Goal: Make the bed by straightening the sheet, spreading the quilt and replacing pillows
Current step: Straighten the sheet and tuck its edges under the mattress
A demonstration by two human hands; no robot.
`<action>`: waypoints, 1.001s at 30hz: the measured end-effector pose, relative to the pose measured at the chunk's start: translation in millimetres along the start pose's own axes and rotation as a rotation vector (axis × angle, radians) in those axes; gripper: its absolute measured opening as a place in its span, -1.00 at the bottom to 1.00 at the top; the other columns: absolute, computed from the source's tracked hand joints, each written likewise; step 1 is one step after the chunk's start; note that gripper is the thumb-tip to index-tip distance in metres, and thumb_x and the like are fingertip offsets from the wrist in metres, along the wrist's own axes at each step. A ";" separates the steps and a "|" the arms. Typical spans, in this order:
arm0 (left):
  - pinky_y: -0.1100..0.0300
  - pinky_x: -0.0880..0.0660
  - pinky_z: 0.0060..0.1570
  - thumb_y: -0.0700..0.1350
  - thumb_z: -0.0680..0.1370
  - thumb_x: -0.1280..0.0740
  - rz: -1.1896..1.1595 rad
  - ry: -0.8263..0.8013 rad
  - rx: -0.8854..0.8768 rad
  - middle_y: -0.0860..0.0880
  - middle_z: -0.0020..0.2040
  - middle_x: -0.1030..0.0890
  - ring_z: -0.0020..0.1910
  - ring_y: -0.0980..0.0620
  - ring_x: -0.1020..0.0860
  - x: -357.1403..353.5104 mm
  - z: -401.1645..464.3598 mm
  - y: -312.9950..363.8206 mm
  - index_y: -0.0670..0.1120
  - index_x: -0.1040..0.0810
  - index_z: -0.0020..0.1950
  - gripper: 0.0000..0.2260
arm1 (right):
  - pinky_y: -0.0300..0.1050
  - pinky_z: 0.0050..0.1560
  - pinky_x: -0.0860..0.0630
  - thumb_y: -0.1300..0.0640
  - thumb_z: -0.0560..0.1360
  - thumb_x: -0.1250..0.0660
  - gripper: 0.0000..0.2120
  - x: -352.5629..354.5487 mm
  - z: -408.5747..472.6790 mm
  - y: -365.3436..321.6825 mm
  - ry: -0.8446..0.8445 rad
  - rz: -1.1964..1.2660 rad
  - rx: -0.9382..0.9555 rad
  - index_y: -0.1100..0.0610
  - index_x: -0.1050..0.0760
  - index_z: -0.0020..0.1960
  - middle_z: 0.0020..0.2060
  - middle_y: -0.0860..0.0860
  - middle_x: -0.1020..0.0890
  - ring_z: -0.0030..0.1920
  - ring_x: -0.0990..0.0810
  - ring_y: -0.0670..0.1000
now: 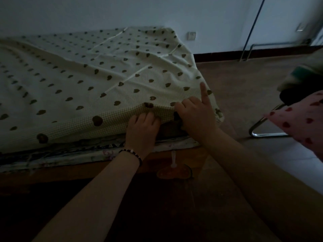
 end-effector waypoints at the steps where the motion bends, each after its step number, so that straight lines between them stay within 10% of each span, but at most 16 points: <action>1: 0.04 -0.34 -0.16 -0.21 0.45 -0.35 0.008 -0.001 -0.005 -0.08 -0.15 -0.54 -0.17 -0.11 -0.49 1.1 3.3 -0.3 -0.10 -0.55 -0.14 -0.97 | 0.40 0.48 -0.06 0.20 0.55 -0.30 -0.84 2.5 -0.8 0.2 0.012 0.001 0.002 0.13 -0.49 -0.21 -0.41 0.02 -0.52 -0.29 -0.56 0.08; 11: -0.01 -0.43 -0.17 0.04 0.34 -0.49 0.049 -0.156 0.120 -0.15 -0.03 -0.57 -0.14 -0.17 -0.54 -6.8 13.8 -8.4 -0.15 -0.53 0.06 -0.59 | 0.39 0.50 0.01 0.21 0.49 -0.32 -0.91 24.3 -5.6 5.0 0.061 0.008 -0.002 0.11 -0.49 -0.19 -0.39 -0.01 -0.51 -0.28 -0.54 0.06; 20: 0.10 -0.45 -0.35 -0.23 0.27 -0.49 0.012 -0.135 0.046 -0.10 -0.40 -0.52 -0.45 -0.11 -0.51 -2.5 34.6 3.4 -0.13 -0.56 -0.35 -0.88 | 0.40 0.49 -0.01 0.23 0.48 -0.31 -0.92 26.1 -8.8 3.7 0.059 -0.010 -0.024 0.11 -0.48 -0.18 -0.38 -0.02 -0.50 -0.28 -0.53 0.04; 30: 0.08 -0.46 -0.28 -0.25 0.36 -0.39 -0.036 0.000 -0.028 -0.13 -0.32 -0.52 -0.37 -0.11 -0.51 57.5 9.4 12.3 -0.14 -0.53 -0.27 -0.94 | 0.45 0.44 -0.09 0.08 0.63 -0.18 -0.60 33.8 -39.2 0.1 0.255 -0.013 -0.021 0.11 -0.32 0.46 0.32 0.21 -0.52 0.40 -0.42 0.25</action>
Point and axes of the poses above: each hand's wrist, its own z-axis towards the middle knuckle, its own x-axis out of the back of the hand, y = z × x, the point moved 10 cm from there along z, towards the middle knuckle
